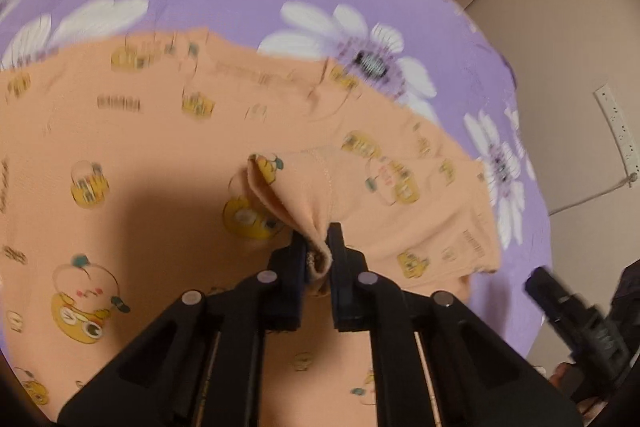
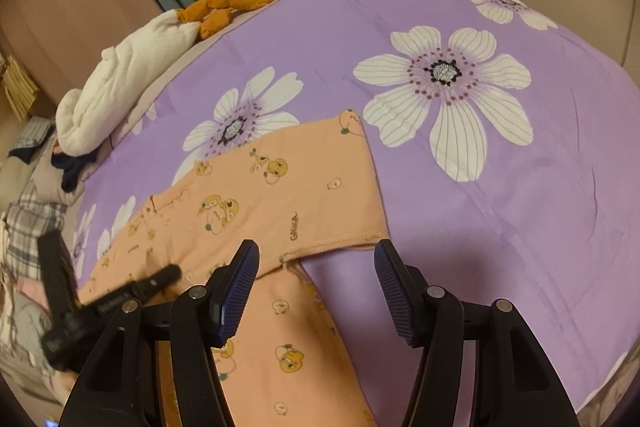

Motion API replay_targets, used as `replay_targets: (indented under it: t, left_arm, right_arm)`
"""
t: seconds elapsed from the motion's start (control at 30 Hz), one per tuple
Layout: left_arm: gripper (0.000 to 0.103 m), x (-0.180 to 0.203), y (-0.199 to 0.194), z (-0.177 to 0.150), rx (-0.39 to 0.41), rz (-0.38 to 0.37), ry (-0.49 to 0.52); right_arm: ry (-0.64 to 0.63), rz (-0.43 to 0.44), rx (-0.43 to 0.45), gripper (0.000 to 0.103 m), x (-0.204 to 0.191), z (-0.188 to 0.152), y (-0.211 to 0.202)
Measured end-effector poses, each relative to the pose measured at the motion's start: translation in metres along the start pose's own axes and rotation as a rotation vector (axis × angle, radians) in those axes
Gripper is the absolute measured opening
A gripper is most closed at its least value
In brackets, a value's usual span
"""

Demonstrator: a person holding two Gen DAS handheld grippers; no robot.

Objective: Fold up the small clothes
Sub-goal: 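Open the right tool while the left tool grasps the other sleeve cuff, then carry the sleeve with the left tool across the body and release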

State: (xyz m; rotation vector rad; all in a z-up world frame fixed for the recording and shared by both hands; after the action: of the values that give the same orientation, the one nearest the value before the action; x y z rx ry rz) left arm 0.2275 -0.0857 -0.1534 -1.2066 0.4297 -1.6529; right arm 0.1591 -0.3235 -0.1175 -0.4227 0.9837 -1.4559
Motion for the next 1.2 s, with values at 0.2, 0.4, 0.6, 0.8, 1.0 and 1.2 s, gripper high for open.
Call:
replay_targets:
  t: [0.2,0.4,0.6,0.8,1.0,1.2]
  left_arm:
    - [0.008,0.036,-0.037,0.024,0.086,-0.014,0.09]
    - [0.008,0.063,-0.077,0.047,0.182,-0.025,0.167]
    - [0.007,0.06,-0.106,0.062,0.244,0.019,0.19]
    - [0.007,0.041,-0.128,0.069,0.278,0.061,0.157]
    - [0.007,0.02,-0.146,0.074,0.292,0.114,0.135]
    - [0.007,-0.004,-0.155,0.073,0.286,0.153,0.115]
  right_arm:
    - [0.017,-0.001,0.005,0.06,0.004,0.002,-0.002]
    - [0.012,0.007,0.011,0.06,0.0,0.003,-0.006]
    - [0.003,0.022,0.01,0.06,-0.005,0.005,-0.007]
    - [-0.02,0.037,-0.008,0.06,-0.015,0.005,-0.001]
    - [-0.056,0.051,-0.028,0.06,-0.03,0.005,0.006]
    - [-0.084,0.062,-0.064,0.06,-0.045,0.002,0.018]
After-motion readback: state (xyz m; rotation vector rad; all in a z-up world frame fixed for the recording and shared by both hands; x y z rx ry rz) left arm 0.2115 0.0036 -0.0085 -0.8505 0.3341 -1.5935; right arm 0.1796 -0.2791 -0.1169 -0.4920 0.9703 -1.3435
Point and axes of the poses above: each gripper's, at about its wrist camera, not at the fingertips, and y roughly the way its jaws point, x to its right, z to its top, the point moved 2 cm from there along y, roughly the way its jaws point, and after that the axes turned 3 degrees about -z, right-handed, at the moved point
